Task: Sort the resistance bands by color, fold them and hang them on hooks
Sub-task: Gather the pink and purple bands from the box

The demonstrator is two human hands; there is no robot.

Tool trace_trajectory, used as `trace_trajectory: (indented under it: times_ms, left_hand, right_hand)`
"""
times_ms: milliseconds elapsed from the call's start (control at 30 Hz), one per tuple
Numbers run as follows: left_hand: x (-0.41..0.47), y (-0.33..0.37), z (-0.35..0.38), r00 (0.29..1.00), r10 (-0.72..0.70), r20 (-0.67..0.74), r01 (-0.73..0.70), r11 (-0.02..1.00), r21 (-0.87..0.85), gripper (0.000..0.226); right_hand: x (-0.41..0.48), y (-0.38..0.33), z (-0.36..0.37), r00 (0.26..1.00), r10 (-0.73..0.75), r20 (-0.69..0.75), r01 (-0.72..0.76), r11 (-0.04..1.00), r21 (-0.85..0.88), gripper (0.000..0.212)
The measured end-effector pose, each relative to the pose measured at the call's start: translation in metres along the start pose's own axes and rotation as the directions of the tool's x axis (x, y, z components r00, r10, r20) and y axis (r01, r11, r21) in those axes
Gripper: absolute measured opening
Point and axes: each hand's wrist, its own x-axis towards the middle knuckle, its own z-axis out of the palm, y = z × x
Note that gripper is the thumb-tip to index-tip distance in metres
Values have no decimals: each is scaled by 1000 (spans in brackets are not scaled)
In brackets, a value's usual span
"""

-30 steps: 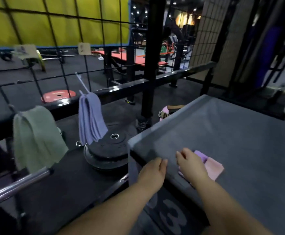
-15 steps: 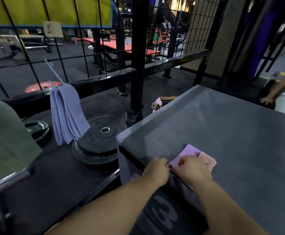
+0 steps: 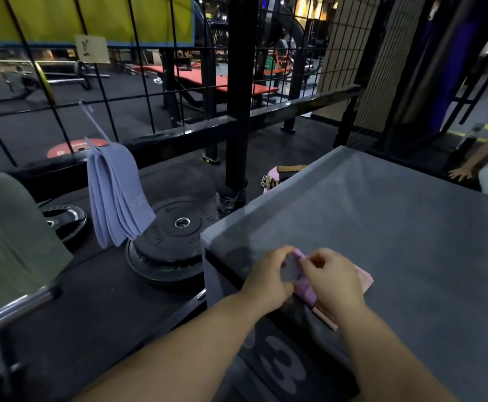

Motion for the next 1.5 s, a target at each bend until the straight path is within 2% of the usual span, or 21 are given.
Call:
trace_trajectory:
  times_ms: [67,167,200,267,367,467,600,733,867,1000,1133,1267,1400,1500]
  left_hand:
    - [-2,6,-13,999,35,-33,-36,999,-15,60]
    - [-9,10,-33,995,67,-70,-69,997,-38,64]
    - [-13,11,-41,995,70,-75,-75,995,-66,65]
    - [-21,13,-55,992,67,-105,-79,990,-113,66]
    - [-31,12,-74,979,67,-194,-94,987,-133,54]
    - [-44,12,-95,978,28,-207,-69,979,-193,41]
    - [-64,14,-128,980,24,-198,-56,987,-154,32]
    - [-86,13,-160,970,17,-243,-47,992,-118,34]
    - [-108,11,-190,954,-23,-300,-34,982,-183,34]
    - [-134,11,-218,920,-9,-392,-77,976,-202,36]
    - [-164,13,-243,873,-33,-486,-81,974,-213,19]
    - [-197,13,-269,806,-5,-592,-78,990,-115,9]
    - [-226,12,-287,737,-46,-674,-62,989,-136,15]
    - [-250,14,-300,723,-89,-685,-58,981,-188,21]
  right_hand:
    - [-6,-15,-5,1000,28,-2,-27,981,190,22]
    - [-16,-38,-9,993,48,108,-100,834,542,18]
    - [-18,-44,-8,992,26,124,-94,806,584,19]
    - [-19,-55,-7,994,-38,106,-28,825,564,21]
    - [-20,-69,-2,986,-110,128,4,774,633,20]
    - [-23,-85,4,972,-158,176,-11,714,700,24]
    - [-32,-113,12,934,-261,244,-15,654,756,24]
    - [-43,-143,19,895,-346,282,-17,606,796,23]
    - [-56,-175,27,838,-433,333,-74,514,855,22]
    - [-67,-208,35,788,-500,358,-76,499,863,26]
    - [-80,-237,49,713,-592,375,-105,439,893,25]
    - [-102,-273,60,634,-665,394,-127,412,902,27]
    - [-123,-300,68,550,-727,411,-175,381,908,25]
    - [-133,-317,72,500,-736,457,-280,362,889,16]
